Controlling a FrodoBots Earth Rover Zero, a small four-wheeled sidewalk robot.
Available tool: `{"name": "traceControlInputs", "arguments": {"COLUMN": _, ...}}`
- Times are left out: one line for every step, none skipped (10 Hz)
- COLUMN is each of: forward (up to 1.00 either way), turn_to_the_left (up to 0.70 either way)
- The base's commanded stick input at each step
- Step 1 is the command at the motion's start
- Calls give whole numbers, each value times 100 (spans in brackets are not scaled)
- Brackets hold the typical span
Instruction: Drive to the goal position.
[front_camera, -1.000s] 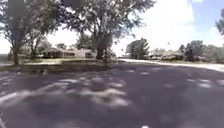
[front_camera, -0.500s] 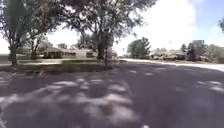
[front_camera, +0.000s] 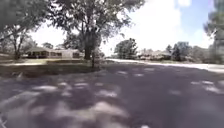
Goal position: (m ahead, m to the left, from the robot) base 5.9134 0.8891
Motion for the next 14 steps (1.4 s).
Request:
{"name": "traceControlInputs", "arguments": {"forward": 70, "turn_to_the_left": 0}}
{"name": "traceControlInputs", "arguments": {"forward": 70, "turn_to_the_left": 0}}
{"name": "traceControlInputs", "arguments": {"forward": 70, "turn_to_the_left": 0}}
{"name": "traceControlInputs", "arguments": {"forward": 70, "turn_to_the_left": 0}}
{"name": "traceControlInputs", "arguments": {"forward": 70, "turn_to_the_left": 0}}
{"name": "traceControlInputs", "arguments": {"forward": 70, "turn_to_the_left": 0}}
{"name": "traceControlInputs", "arguments": {"forward": 70, "turn_to_the_left": 0}}
{"name": "traceControlInputs", "arguments": {"forward": 70, "turn_to_the_left": 0}}
{"name": "traceControlInputs", "arguments": {"forward": 70, "turn_to_the_left": 0}}
{"name": "traceControlInputs", "arguments": {"forward": 70, "turn_to_the_left": 0}}
{"name": "traceControlInputs", "arguments": {"forward": 70, "turn_to_the_left": 0}}
{"name": "traceControlInputs", "arguments": {"forward": 70, "turn_to_the_left": 0}}
{"name": "traceControlInputs", "arguments": {"forward": 70, "turn_to_the_left": 0}}
{"name": "traceControlInputs", "arguments": {"forward": 70, "turn_to_the_left": 0}}
